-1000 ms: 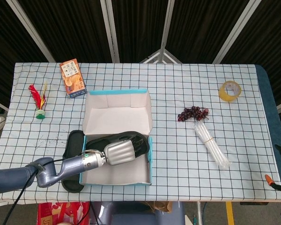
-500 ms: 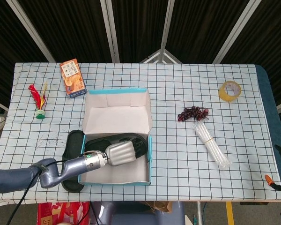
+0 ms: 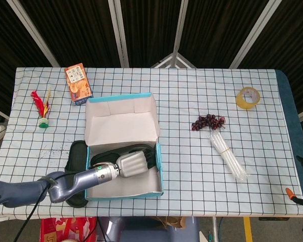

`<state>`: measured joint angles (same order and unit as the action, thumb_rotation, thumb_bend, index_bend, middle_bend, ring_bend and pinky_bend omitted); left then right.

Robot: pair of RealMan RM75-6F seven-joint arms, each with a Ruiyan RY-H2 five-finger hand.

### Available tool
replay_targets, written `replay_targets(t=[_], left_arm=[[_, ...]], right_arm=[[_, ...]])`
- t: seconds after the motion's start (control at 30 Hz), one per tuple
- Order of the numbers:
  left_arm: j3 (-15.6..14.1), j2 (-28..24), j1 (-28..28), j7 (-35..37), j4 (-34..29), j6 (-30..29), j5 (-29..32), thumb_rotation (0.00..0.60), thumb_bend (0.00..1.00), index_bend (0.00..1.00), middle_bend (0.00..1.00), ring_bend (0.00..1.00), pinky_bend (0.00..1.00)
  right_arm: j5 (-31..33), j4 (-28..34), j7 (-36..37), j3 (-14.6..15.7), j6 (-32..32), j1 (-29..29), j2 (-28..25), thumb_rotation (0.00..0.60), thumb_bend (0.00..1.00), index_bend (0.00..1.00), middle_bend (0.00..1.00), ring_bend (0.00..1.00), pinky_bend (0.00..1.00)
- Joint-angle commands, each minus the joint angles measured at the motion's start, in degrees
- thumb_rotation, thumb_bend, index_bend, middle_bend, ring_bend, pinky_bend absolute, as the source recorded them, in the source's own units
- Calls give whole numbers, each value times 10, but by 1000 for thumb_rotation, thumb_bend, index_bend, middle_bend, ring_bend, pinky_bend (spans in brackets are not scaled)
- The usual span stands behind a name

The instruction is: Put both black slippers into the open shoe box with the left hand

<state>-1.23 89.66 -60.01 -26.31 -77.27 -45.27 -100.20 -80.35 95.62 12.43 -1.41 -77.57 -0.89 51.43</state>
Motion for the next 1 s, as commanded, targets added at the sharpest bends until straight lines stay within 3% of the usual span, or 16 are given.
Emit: replay_targets(t=[0.03, 0.33, 0.47, 0.53, 0.83, 1.0], left_arm=[[-3, 14, 0, 10, 19, -2, 1, 600, 372, 487, 488, 199, 448], [-5, 25, -1, 27, 40, -4, 4, 600, 363, 455, 433, 192, 449], [-1, 14, -3, 17, 26, -3, 7, 600, 335, 399, 369, 161, 447], [1, 6, -4, 4, 17, 1, 10, 600, 309, 324, 285, 122, 433], [26, -52, 3, -151, -63, 64, 95, 600, 196, 134, 45, 12, 366], [35, -65, 6, -224, -93, 78, 141, 600, 139, 74, 0, 0, 337]], right_arm=[[1, -1, 0, 0, 1, 0, 0, 600, 307, 32, 113, 183, 127], [3, -2, -1, -1, 3, -1, 1, 600, 306, 32, 113, 183, 127], [3, -1, -3, -1, 4, -1, 1, 600, 306, 32, 113, 183, 127], [3, 0, -4, -1, 4, -1, 1, 600, 306, 32, 113, 183, 127], [3, -1, 0, -1, 5, -2, 0, 600, 307, 32, 113, 183, 127], [1, 0, 0, 0, 7, -2, 0, 600, 307, 32, 113, 183, 126]])
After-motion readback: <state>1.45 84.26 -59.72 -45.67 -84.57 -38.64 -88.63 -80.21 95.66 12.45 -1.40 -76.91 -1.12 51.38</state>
